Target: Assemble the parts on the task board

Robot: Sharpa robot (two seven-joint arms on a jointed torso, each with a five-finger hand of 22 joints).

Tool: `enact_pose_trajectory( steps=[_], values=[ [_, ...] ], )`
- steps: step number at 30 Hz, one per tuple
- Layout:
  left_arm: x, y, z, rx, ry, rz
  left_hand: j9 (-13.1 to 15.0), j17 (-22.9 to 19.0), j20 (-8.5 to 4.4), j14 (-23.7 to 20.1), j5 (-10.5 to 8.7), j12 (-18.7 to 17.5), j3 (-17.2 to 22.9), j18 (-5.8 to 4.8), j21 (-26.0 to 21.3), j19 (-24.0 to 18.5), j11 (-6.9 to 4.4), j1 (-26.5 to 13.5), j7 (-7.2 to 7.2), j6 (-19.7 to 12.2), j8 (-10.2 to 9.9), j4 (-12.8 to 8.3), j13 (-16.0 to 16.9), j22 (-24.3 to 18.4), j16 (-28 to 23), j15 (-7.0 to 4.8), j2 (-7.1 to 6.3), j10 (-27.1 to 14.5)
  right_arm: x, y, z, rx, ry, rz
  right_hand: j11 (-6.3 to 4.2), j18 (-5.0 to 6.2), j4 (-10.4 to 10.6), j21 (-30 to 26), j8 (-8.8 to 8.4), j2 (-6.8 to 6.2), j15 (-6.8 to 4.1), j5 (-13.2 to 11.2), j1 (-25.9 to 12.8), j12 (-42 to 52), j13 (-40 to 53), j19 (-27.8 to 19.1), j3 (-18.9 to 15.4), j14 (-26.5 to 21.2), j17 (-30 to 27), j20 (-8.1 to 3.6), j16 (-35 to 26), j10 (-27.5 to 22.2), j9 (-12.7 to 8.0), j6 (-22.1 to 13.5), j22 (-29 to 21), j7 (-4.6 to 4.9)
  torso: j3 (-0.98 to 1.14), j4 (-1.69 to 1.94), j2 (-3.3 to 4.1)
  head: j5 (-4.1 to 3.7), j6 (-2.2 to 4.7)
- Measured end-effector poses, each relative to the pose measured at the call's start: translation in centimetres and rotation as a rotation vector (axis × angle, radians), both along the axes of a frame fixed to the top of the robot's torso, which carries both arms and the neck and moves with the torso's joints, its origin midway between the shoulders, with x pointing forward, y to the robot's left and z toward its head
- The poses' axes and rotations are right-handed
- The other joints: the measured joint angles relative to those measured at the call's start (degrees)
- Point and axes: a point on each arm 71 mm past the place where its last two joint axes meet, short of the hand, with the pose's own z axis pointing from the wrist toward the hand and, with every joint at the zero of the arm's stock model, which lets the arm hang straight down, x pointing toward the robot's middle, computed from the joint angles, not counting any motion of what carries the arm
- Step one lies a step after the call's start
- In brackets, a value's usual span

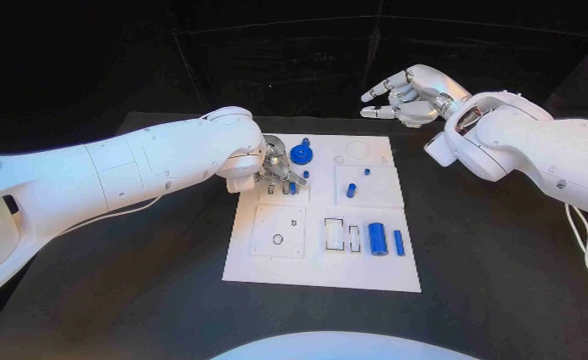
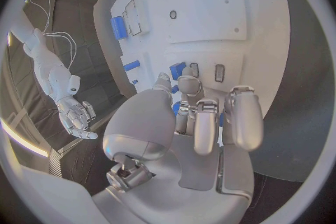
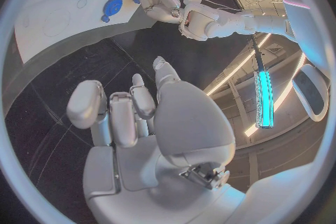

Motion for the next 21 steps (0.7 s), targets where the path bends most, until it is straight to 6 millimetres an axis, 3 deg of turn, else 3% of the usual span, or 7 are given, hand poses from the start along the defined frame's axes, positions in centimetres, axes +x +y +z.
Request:
enact_pose_trajectory(
  steps=[11,14,16,19,21],
  values=[
    [0.0,-0.47,-0.01,0.017,-0.004,-0.016,1.0,0.0,0.01,-0.21,0.0,0.0,1.05,0.0,0.46,-0.01,0.0,0.88,-0.21,-0.22,1.05,-1.05,-0.12,0.51,0.0,-0.21,-0.15,0.0,0.07,0.18,-0.1,-0.008,0.008,0.007,0.0,0.0,0.21,-0.31,0.0,0.0,-0.2,0.0,0.0,-0.35,-0.31,0.0,-0.54,0.2,-0.29,0.0,-0.26,-0.43,-0.05,0.0,-0.41,0.0,-0.01,0.01,0.02,-0.36,-0.18],
    [0.01,-0.54,0.01,0.02,-0.006,-0.019,1.46,0.0,-0.18,-0.21,0.0,0.0,2.69,0.0,0.46,0.18,-0.03,3.04,-0.35,-0.76,1.5,-2.69,-0.46,0.57,0.0,-0.21,0.56,-0.03,0.09,0.17,-0.13,-0.011,0.009,0.008,0.0,0.0,0.21,-0.32,0.19,0.0,-0.2,0.0,0.0,-0.35,-0.35,0.0,-0.54,0.2,-0.4,0.0,-0.26,-0.43,-0.05,0.0,-0.5,0.0,-0.01,0.04,0.02,-0.35,-0.2],
    [0.01,-0.58,0.04,0.02,-0.009,-0.019,1.65,0.0,-0.18,-0.12,0.05,-0.05,5.19,0.0,0.46,0.18,-0.53,6.29,-0.84,-1.26,1.51,-4.95,-0.83,0.57,0.0,-0.77,1.54,-0.54,0.11,0.17,-0.14,-0.012,0.01,0.008,0.0,0.0,0.21,-0.32,0.19,0.0,-0.2,0.0,0.0,-0.35,-0.37,0.0,-0.54,0.2,-0.43,0.0,-0.26,-0.43,-0.05,0.0,-0.53,0.0,-0.03,0.04,0.02,-0.3,-0.21],
    [0.07,-0.68,0.27,0.014,-0.02,-0.018,1.48,0.0,-0.71,-0.1,2.21,-1.41,9.37,0.0,0.46,0.23,-0.86,9.59,-0.93,-2.37,1.03,-7.73,-2.22,0.34,0.0,-0.93,1.57,-1.3,0.14,0.16,-0.18,-0.015,0.012,0.009,0.0,0.0,0.21,-0.32,0.19,0.0,-0.19,0.0,0.0,-0.35,-0.37,-0.36,-0.54,0.2,-0.57,0.06,-0.26,-0.43,-0.05,0.0,-0.65,0.0,-0.04,0.04,0.02,-0.28,-0.25],
    [0.05,-0.74,0.3,0.011,-0.025,-0.017,1.5,0.0,-0.79,-0.1,3.95,-2.51,10.25,0.0,0.46,0.16,-0.91,11.21,-0.88,-2.81,1.05,-6.85,-3.45,0.16,0.0,-0.93,1.18,-1.56,0.18,0.15,-0.2,-0.016,0.013,0.008,0.0,-0.01,0.21,-0.32,0.19,0.0,-0.19,0.0,0.0,-0.35,-0.36,-0.4,-0.54,0.2,-0.63,0.01,-0.26,-0.42,-0.04,0.0,-0.71,0.0,-0.04,0.04,0.02,-0.28,-0.29]
  ],
)
